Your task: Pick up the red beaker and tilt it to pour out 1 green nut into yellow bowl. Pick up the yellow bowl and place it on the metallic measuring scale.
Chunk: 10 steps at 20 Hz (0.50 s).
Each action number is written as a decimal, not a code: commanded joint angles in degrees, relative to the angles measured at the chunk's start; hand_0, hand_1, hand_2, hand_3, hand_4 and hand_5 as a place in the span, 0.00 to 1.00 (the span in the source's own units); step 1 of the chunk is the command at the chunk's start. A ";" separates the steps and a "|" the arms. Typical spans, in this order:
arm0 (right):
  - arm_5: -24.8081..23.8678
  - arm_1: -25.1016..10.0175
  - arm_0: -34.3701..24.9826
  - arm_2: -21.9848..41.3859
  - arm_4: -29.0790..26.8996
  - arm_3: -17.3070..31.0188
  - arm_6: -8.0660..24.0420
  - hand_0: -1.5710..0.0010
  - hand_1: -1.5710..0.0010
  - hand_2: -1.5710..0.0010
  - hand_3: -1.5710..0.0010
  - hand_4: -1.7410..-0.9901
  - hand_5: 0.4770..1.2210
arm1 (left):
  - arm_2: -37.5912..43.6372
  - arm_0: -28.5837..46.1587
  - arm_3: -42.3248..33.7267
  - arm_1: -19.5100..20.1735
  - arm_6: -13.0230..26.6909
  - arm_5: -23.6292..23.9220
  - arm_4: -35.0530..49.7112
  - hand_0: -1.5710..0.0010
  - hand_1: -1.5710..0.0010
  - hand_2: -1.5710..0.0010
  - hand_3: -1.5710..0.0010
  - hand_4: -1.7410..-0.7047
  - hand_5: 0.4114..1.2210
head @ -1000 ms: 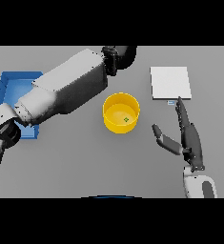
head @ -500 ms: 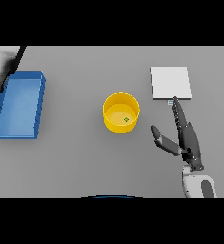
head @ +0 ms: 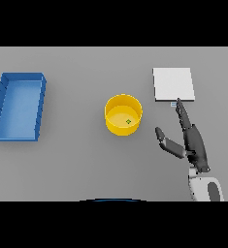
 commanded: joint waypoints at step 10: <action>0.32 0.38 -0.01 0.91 0.50 0.37 -1.43 1.00 1.00 1.00 1.00 0.78 0.27 | 8.19 30.19 -26.48 -4.23 13.86 9.05 14.31 0.00 0.00 0.00 0.00 0.00 1.00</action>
